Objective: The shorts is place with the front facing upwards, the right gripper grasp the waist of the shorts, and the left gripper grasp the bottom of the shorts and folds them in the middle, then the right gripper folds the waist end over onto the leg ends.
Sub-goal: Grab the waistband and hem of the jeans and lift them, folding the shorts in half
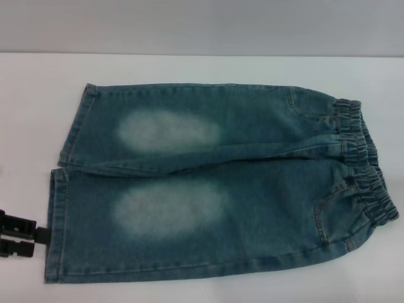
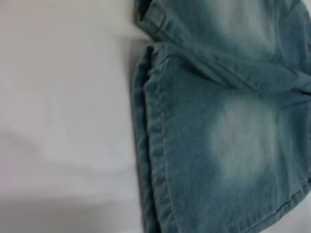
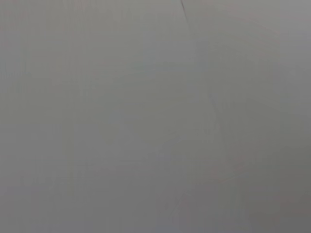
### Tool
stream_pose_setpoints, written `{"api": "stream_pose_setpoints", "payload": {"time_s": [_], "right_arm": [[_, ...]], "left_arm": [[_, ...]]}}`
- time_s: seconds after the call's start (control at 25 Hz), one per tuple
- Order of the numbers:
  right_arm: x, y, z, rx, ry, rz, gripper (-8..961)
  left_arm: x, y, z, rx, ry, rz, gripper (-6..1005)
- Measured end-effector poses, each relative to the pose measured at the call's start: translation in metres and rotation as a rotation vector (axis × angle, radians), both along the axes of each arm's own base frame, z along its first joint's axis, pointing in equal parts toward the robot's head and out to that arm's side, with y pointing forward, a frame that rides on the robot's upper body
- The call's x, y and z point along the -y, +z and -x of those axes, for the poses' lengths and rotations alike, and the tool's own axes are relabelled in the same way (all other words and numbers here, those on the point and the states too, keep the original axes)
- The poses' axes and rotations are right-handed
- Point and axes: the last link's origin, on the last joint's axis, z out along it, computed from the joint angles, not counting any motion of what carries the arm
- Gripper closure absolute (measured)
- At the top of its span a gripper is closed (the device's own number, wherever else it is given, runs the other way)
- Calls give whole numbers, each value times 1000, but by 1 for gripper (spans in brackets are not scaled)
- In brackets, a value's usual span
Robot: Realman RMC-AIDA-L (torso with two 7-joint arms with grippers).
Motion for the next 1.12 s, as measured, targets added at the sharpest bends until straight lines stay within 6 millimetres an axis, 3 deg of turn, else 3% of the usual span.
{"api": "stream_pose_setpoints", "payload": {"time_s": [0.52, 1.12], "right_arm": [[-9, 5, 5, 31, -6, 10, 514], [-14, 5, 7, 60, -8, 36, 514]], "left_arm": [[15, -18, 5, 3, 29, 55, 367], [16, -22, 7, -28, 35, 89, 367]]}}
